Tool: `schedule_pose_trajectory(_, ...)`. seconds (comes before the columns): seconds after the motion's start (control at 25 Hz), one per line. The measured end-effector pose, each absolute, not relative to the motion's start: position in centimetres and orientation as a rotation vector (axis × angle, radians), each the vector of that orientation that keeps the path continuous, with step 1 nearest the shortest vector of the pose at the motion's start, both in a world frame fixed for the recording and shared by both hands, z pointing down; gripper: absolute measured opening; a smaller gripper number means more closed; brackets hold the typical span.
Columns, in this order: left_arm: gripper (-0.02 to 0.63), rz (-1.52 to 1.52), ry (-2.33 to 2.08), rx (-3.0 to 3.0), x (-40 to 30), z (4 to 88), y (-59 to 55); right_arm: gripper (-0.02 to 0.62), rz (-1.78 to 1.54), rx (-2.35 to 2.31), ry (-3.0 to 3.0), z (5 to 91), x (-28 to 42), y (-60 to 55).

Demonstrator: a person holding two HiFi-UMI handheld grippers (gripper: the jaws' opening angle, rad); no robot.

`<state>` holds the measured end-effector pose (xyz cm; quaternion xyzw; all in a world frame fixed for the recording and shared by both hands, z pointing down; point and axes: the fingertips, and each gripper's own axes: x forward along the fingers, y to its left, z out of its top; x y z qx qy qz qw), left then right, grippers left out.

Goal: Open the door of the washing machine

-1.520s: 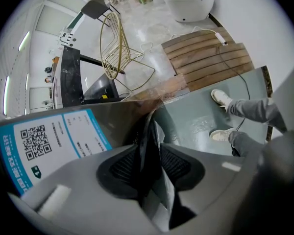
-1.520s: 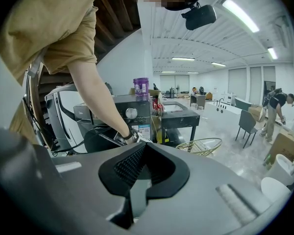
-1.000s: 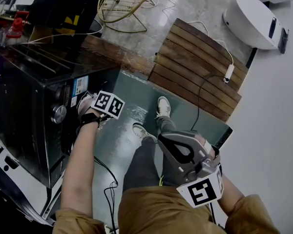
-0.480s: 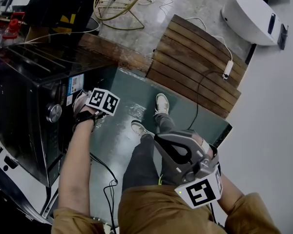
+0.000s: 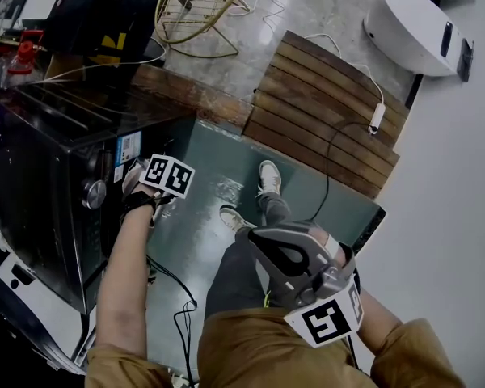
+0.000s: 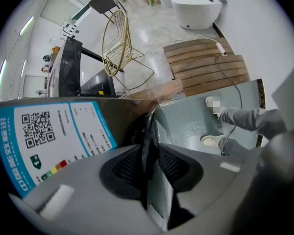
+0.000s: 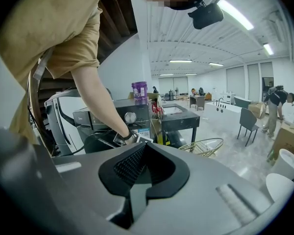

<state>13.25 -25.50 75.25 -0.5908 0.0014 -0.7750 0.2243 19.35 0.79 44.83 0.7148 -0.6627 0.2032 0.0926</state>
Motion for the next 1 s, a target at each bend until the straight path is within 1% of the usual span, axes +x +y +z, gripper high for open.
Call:
schedule_pose_trajectory(0.12,0.153,-2.226,-0.077,-1.688,13.1,75.4,-24.3,0.003,0.617,2.116,-1.971,45.1,18.9,0.6)
schedule_pose_trajectory(0.2,0.147,-2.280,-0.160,-1.750,12.9,76.0,-21.3,0.003,0.601,2.108,-1.976,44.9,18.8,0.5)
schedule_pose_trajectory(0.4,0.147,-2.208,-0.284,-1.736,12.1,78.4,-13.9,0.003,0.555,2.113,-1.957,44.0,19.4,1.7)
schedule_pose_trajectory(0.92,0.146,-2.060,-0.349,-1.717,10.0,76.4,-8.3,0.003,0.523,1.976,-2.005,45.1,15.9,4.4)
schedule_pose_trajectory(1.0,0.155,-2.042,-0.336,-1.695,9.3,75.7,-7.6,0.003,0.508,1.943,-1.982,45.2,15.5,4.6)
